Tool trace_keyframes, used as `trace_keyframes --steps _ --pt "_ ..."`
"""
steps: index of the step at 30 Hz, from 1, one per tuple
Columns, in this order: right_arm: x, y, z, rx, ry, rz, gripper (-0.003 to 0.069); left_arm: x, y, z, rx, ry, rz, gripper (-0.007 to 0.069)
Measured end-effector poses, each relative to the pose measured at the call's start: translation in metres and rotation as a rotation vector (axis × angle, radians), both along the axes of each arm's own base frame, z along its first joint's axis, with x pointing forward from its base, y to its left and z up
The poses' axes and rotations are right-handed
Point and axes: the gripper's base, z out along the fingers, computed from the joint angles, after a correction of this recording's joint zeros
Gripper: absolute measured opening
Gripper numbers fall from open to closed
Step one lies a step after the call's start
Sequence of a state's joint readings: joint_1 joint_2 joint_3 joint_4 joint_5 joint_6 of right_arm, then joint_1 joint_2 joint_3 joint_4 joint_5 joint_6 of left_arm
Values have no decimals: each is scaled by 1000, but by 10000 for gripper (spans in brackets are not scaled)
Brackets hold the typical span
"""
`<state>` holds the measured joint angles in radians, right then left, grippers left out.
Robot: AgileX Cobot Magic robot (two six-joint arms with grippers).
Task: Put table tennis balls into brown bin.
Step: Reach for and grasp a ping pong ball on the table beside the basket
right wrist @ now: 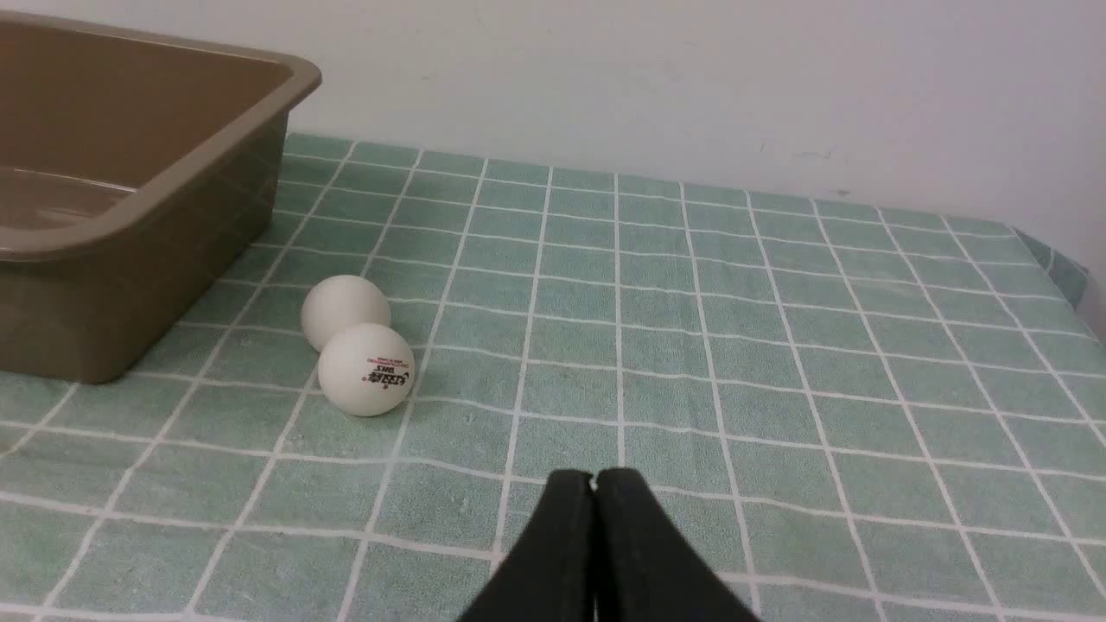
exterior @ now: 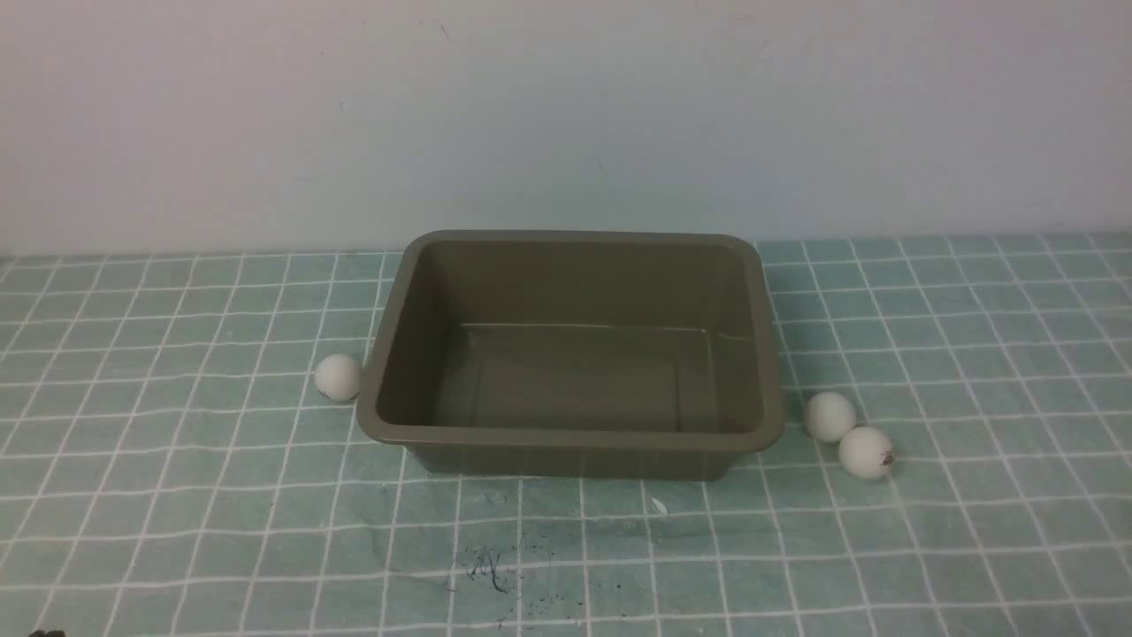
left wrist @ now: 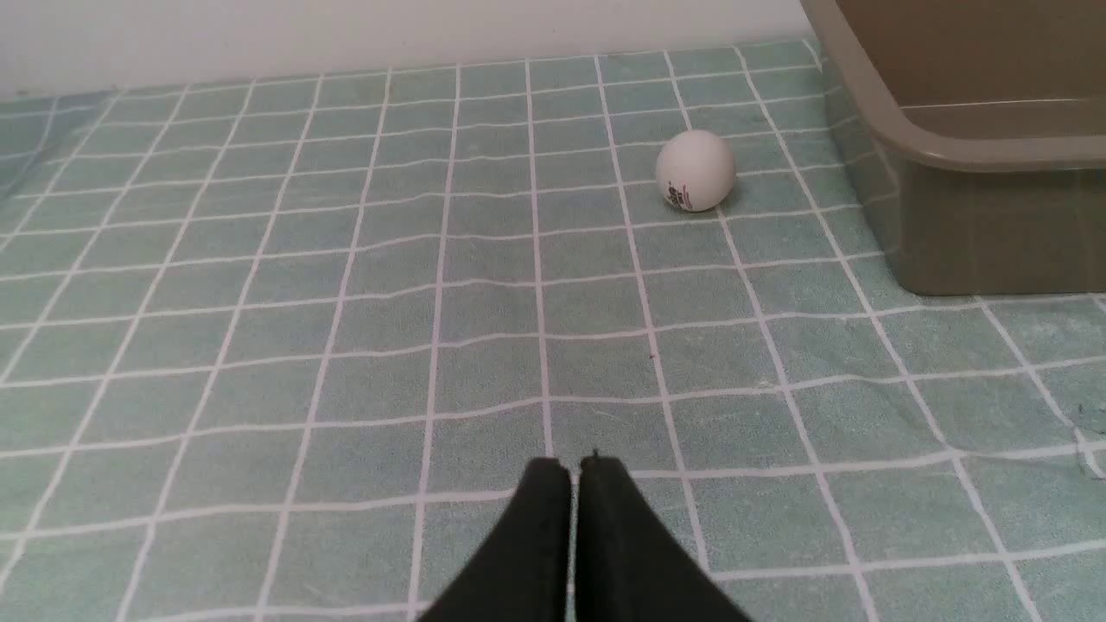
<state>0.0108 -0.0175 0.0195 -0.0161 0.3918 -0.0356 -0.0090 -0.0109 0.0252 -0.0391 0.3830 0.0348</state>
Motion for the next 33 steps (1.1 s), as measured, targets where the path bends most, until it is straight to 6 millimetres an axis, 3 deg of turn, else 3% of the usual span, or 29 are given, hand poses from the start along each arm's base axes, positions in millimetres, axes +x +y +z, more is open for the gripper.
trace_keyframes --steps 27,33 --pt "0 0 0 -1 0 0 -13 0 0 1 -4 -10 1 -5" --pt "0 0 0 -1 0 0 -13 4 0 27 -297 -304 45 -5"
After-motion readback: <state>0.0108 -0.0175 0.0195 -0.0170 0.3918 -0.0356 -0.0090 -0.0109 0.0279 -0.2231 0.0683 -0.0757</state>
